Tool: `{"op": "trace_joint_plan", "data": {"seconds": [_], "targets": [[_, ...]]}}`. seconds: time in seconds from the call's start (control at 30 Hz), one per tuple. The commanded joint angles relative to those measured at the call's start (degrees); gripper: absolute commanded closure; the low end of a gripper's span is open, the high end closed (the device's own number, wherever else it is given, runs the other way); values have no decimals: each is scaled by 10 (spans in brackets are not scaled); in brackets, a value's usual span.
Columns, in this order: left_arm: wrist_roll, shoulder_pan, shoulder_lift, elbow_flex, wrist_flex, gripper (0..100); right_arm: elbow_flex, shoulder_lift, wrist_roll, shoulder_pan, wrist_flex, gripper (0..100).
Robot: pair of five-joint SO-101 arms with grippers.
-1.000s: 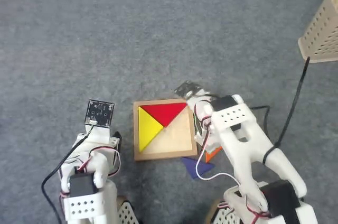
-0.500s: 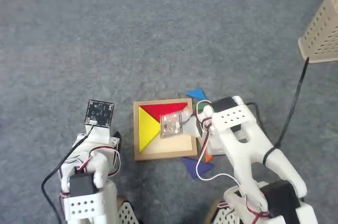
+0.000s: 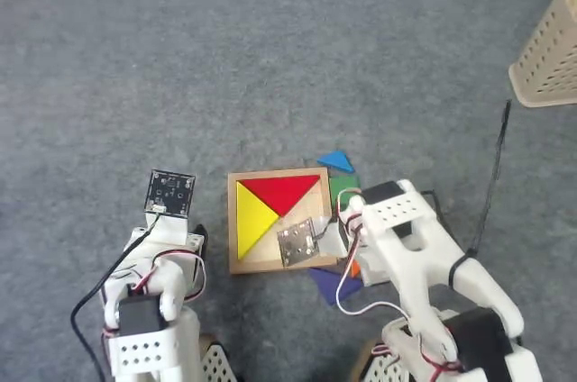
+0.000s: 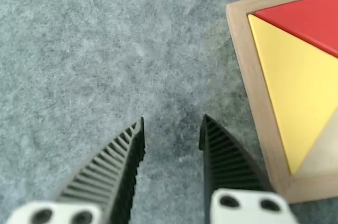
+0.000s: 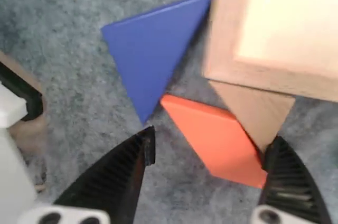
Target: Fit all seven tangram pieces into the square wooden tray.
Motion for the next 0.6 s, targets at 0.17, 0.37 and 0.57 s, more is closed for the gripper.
{"op": "trace_joint_plan", "data": {"seconds": [0.17,0.37,0.57], "targets": [[-3,1,-4,-7,3,832,0,-22,-66,27,-21,817],[-3,1,-4,-7,3,832,0,-22,-159,44,-46,920],[-3,1,-4,-7,3,832,-30,-28,-251,115,-46,926]]}}
